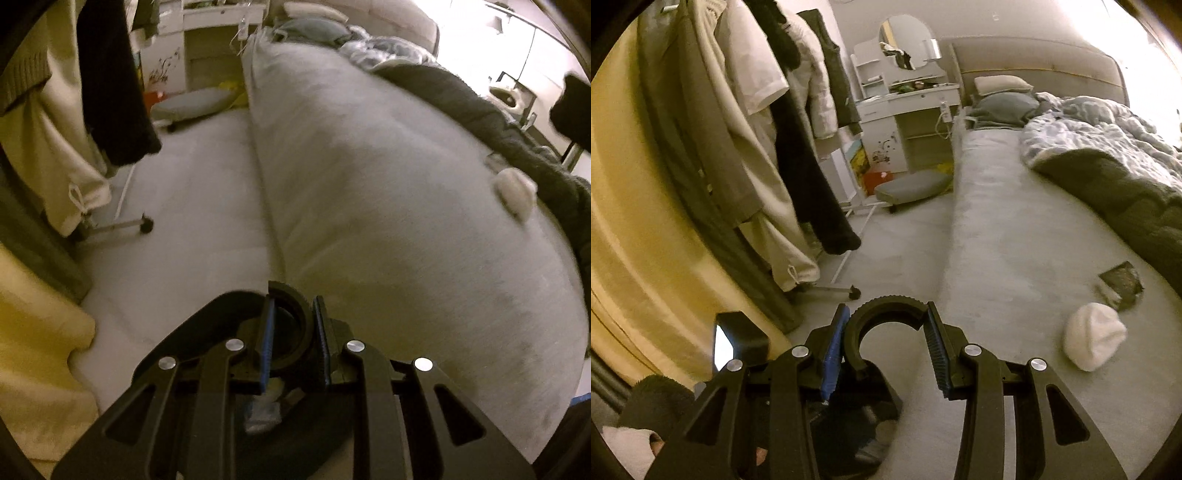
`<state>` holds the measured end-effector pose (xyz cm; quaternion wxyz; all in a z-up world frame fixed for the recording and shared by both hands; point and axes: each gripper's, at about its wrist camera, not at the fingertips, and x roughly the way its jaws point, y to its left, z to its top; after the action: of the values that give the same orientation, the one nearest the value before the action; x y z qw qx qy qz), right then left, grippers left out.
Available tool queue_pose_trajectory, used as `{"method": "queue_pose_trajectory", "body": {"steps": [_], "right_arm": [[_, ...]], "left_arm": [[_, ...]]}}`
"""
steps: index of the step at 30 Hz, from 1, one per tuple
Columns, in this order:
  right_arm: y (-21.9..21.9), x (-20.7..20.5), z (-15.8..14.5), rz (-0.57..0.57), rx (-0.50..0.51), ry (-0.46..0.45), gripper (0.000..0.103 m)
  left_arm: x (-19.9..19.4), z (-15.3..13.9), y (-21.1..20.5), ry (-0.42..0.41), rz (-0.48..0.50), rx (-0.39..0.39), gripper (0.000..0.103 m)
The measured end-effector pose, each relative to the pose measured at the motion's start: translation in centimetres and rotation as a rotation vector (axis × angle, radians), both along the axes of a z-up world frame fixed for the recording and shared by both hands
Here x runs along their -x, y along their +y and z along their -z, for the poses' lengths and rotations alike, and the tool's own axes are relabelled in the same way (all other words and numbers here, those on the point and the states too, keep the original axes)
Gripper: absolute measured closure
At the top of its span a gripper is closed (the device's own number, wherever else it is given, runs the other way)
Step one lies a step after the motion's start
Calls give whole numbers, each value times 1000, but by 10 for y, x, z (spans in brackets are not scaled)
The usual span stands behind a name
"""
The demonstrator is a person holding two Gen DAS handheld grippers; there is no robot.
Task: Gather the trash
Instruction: 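Carry black piece with left tool while right tool carries its piece to bin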
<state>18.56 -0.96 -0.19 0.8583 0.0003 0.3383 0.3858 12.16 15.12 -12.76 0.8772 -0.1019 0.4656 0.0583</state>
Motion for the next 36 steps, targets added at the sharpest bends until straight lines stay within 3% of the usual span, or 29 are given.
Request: {"method": "queue_pose_trajectory", "body": {"steps": [16,25,27,29,36], "right_arm": [[74,3,24,-82,40,46,61],[106,5,45,-129,99,86,61],[113,4,52,-135,112,101,61],[119,4,59,-141,126,116,61],[140,3,87,-155,185,170,61]], "left_arm": [[27,76,42,242,-25,59,81],[46,115,57,379,-35,160,80],[50,118,59,394,-37,158,75],[53,116,63,392,-36,150,63],[65,99,78,343,-56,147,47]]}}
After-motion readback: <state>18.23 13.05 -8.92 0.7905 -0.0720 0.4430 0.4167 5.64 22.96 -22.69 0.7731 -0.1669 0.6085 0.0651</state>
